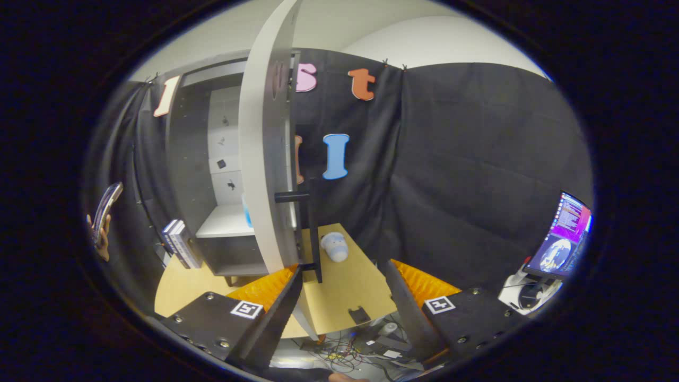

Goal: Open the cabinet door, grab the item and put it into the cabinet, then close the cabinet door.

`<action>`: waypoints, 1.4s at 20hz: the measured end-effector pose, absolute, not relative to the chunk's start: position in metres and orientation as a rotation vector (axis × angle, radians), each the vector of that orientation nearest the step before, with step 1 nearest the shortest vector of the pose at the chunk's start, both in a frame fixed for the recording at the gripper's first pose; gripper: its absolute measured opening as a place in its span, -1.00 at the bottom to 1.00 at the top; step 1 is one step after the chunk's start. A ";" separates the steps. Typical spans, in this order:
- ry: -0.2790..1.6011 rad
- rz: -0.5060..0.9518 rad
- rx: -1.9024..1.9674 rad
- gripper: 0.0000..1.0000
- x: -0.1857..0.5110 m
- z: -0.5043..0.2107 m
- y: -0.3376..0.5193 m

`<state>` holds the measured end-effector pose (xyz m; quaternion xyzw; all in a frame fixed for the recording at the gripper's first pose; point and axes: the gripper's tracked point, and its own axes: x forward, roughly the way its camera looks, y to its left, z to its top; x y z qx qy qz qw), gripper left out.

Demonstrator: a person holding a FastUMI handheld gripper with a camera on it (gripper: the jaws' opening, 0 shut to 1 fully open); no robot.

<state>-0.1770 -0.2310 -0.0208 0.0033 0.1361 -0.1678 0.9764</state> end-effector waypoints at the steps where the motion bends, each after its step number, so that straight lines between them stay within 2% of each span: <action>1: 0.276 -0.303 0.007 0.91 -0.176 -0.021 -0.223; 16: 0.249 0.183 0.124 0.91 -0.097 -0.030 -0.104; 21: 0.252 0.296 0.141 0.91 -0.076 -0.036 -0.077; 28: 0.265 0.378 0.107 0.95 -0.047 -0.043 -0.057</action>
